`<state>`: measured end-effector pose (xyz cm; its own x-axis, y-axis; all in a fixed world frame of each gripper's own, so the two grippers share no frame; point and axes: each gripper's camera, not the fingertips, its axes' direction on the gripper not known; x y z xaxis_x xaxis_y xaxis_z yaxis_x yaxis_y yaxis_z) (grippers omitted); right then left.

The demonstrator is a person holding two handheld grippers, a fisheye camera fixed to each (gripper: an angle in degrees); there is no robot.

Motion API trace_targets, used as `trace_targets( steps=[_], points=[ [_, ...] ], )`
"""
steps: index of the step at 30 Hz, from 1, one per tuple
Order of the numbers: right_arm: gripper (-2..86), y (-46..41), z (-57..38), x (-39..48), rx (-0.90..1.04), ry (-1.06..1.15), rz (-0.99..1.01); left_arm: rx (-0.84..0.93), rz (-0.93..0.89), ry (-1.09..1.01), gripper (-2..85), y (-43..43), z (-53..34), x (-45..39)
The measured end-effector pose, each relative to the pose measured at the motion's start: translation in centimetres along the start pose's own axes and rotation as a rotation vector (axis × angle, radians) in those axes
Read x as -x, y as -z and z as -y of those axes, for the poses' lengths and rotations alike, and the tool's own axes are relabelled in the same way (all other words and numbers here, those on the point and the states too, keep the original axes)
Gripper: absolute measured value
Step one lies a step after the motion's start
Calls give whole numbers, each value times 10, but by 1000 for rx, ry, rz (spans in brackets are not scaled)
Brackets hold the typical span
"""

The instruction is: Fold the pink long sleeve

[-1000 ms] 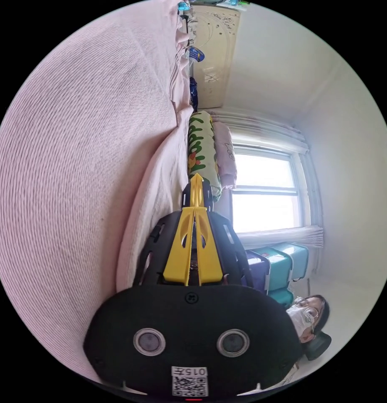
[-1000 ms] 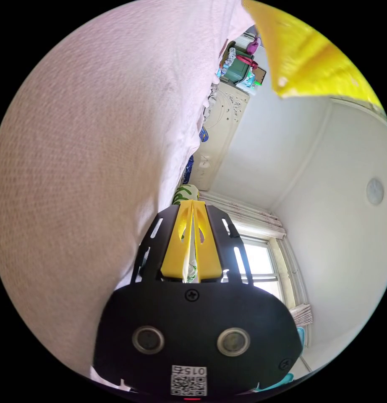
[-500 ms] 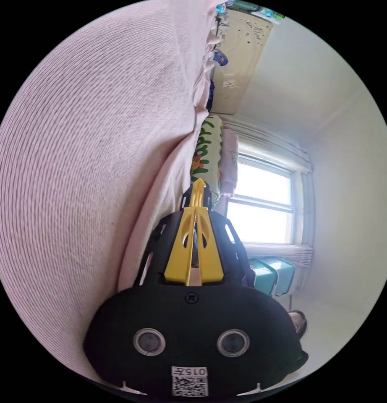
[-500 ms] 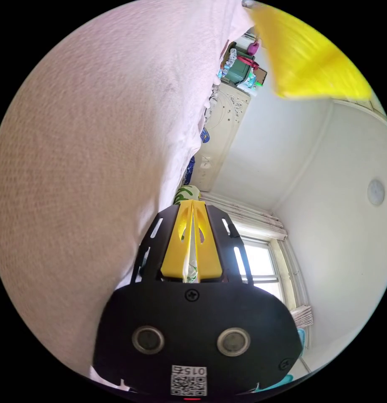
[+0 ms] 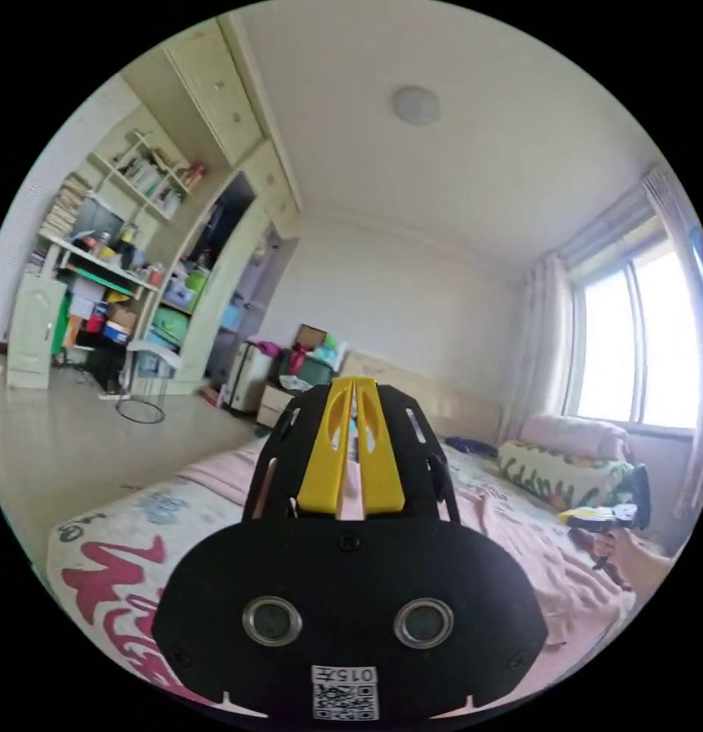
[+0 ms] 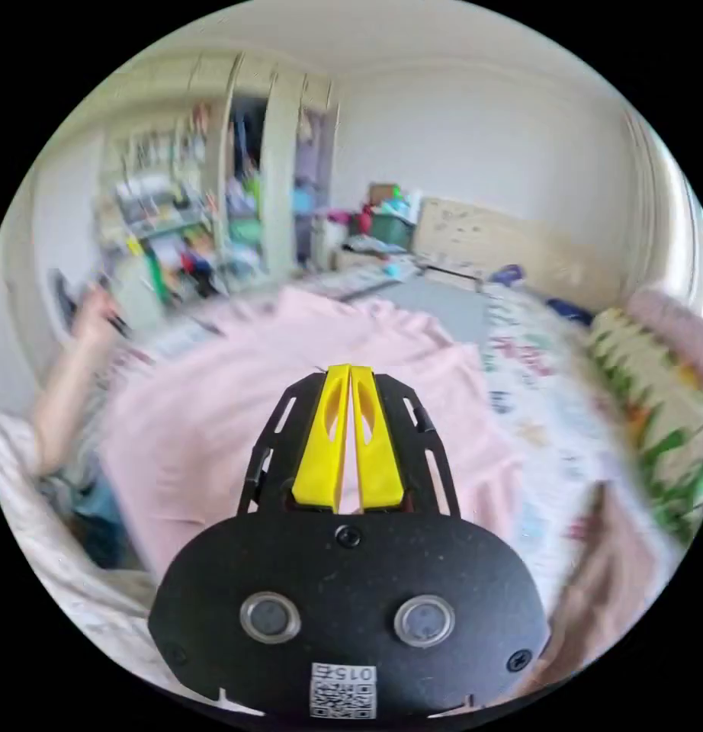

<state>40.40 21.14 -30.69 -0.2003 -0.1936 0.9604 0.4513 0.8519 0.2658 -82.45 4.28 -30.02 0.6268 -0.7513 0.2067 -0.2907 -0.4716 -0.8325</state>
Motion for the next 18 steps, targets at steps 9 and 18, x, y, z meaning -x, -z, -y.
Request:
trace_targets(
  steps=[9,18],
  points=[
    [5,-55,74,-52,41,-325,351,516,140,765,163,-92,-12,245],
    [-7,-73,144,-88,13,-481,540,528,288,1065,93,-151,-30,310]
  ],
)
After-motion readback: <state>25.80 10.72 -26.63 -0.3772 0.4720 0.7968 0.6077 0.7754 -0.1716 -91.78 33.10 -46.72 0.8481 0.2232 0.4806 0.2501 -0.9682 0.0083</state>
